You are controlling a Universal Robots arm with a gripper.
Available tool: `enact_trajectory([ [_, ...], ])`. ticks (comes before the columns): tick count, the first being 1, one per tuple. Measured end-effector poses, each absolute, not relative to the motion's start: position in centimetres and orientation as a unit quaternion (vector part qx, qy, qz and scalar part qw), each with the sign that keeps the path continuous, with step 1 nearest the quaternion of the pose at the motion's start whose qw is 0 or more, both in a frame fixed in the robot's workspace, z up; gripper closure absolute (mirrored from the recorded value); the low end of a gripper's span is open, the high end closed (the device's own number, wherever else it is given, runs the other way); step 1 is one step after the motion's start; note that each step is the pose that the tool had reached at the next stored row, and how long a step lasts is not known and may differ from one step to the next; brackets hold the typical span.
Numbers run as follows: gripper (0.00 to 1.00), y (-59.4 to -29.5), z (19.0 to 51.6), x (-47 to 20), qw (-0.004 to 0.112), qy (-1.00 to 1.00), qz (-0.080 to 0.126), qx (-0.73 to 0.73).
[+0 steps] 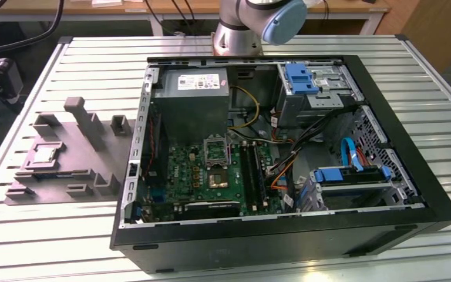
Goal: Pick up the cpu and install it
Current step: 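Pick up the cpu and move it towards the insertion slot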
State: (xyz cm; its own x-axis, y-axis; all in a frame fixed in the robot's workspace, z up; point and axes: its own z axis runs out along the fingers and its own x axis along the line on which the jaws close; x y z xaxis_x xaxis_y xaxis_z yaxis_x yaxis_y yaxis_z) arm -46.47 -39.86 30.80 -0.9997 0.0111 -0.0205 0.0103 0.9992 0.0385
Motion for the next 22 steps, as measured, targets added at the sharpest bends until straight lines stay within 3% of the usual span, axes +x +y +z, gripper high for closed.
enact_trajectory([
  [22, 0.47, -39.86, 29.81, -46.47, 0.010, 1.000, 0.019, 0.005],
])
